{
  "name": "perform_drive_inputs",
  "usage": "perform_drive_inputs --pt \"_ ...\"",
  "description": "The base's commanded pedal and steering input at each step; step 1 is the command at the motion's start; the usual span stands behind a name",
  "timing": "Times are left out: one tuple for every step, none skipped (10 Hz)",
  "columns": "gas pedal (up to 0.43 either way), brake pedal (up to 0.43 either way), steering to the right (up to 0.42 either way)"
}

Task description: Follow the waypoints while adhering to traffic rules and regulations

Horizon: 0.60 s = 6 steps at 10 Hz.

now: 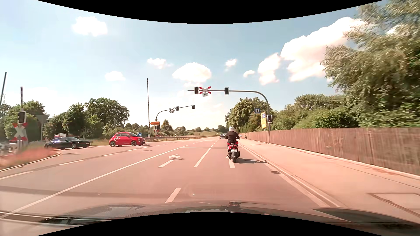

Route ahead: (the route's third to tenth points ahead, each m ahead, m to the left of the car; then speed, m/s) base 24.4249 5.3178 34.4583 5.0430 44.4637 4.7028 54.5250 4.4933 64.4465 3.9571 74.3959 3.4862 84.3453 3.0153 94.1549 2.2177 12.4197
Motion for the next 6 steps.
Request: perform_drive_inputs --pt "0.11 0.012 0.0" --pt "0.11 0.012 -0.001" --pt "0.11 0.012 -0.001" --pt "0.11 0.012 0.0" --pt "0.11 0.012 0.0" --pt "0.11 0.012 0.0"
